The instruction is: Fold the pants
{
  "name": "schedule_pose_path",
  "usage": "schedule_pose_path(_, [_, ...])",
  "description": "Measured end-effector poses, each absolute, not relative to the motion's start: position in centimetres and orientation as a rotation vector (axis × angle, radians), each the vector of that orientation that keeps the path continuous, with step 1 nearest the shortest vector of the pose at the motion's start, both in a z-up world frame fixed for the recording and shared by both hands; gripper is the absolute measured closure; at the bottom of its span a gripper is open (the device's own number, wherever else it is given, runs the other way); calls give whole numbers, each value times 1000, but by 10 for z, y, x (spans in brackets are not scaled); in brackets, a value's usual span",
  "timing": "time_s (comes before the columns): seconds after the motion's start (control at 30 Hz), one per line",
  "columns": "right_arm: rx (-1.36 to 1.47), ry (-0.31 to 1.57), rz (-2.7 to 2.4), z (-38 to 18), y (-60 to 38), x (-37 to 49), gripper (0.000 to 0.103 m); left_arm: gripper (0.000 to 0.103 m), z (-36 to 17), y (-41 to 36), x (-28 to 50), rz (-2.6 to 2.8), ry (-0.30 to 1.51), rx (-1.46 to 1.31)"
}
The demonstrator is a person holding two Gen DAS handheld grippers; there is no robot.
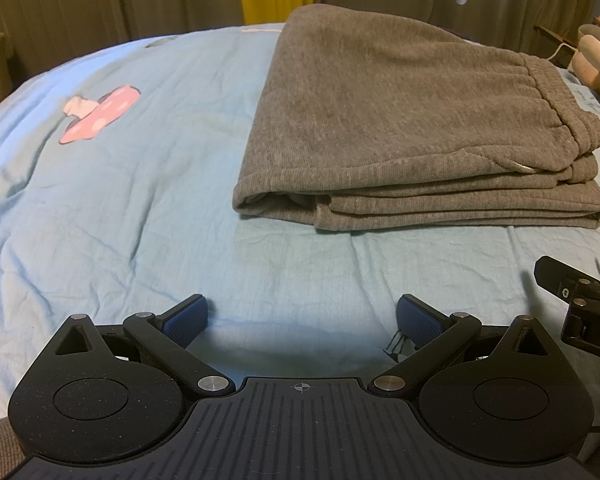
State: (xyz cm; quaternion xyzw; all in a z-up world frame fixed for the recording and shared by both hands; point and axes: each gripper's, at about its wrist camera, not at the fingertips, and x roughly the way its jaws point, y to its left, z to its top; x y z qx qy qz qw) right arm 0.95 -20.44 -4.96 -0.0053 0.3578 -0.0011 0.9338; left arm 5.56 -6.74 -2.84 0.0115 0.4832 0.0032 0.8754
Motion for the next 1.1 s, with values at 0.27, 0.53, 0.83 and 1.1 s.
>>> schedule_pose_path(0.27, [-11,732,-2,-49,-205,10,4,0,-28,-68,54,9,1006,23])
schedule_pose_path(0.53, [-11,732,-2,-49,-205,9,4,0,-26,-69,53,1,1000,29])
schedule_pose_path(0.83, [-10,732,-3,-49,-205,9,4,0,-25,-71,52,-15,991,33])
schedule_pose_path(1.1, [-8,733,-3,-49,-205,10,4,0,-24,-74,50,-18,985,46])
